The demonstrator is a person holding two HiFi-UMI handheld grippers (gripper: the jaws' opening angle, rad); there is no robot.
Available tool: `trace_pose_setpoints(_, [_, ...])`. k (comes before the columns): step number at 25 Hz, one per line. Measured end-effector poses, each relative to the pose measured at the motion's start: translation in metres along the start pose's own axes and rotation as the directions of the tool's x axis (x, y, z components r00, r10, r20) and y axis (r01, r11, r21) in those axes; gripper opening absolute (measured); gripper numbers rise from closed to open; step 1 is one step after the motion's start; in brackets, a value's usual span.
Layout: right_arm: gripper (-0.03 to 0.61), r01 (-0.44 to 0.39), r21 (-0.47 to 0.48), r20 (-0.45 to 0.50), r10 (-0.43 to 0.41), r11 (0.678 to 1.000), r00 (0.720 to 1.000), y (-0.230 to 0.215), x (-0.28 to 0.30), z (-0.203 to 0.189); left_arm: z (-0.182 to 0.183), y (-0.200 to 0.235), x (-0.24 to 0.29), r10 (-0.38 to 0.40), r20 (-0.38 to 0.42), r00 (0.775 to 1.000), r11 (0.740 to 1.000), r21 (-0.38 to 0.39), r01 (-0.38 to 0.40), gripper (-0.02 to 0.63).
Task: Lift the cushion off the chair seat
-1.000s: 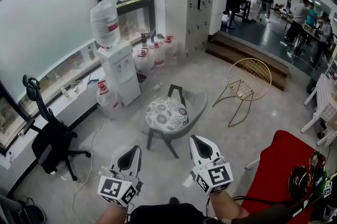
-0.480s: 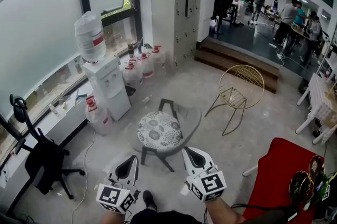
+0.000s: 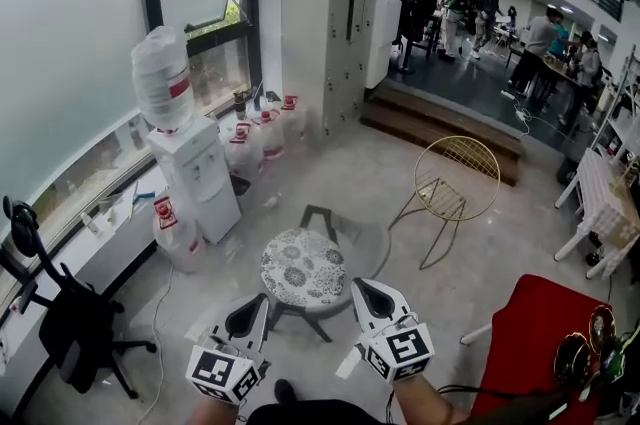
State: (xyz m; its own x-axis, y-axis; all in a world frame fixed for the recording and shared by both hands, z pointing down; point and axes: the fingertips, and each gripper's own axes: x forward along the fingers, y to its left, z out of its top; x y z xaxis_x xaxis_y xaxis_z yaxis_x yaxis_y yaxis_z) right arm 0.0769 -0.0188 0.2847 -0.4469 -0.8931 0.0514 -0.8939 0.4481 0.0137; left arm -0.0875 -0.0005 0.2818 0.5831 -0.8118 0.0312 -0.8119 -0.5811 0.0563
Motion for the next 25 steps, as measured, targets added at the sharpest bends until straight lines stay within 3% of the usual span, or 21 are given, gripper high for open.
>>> trace_pose_setpoints(15, [0.005, 0.069, -0.009, -0.047, -0.069, 0.998, 0.997, 0.014, 0.096, -0.008, -0.013, 0.098, 0.021, -0.047, -0.018, 0.999, 0.999, -0.023, 0.047, 0.008])
trace_pose_setpoints(25, [0.005, 0.073, -0.004, -0.074, -0.073, 0.997, 0.995, -0.028, 0.145, -0.014, -0.022, 0.117, 0.079, -0.056, -0.052, 0.997, 0.998, -0.038, 0.054, 0.008])
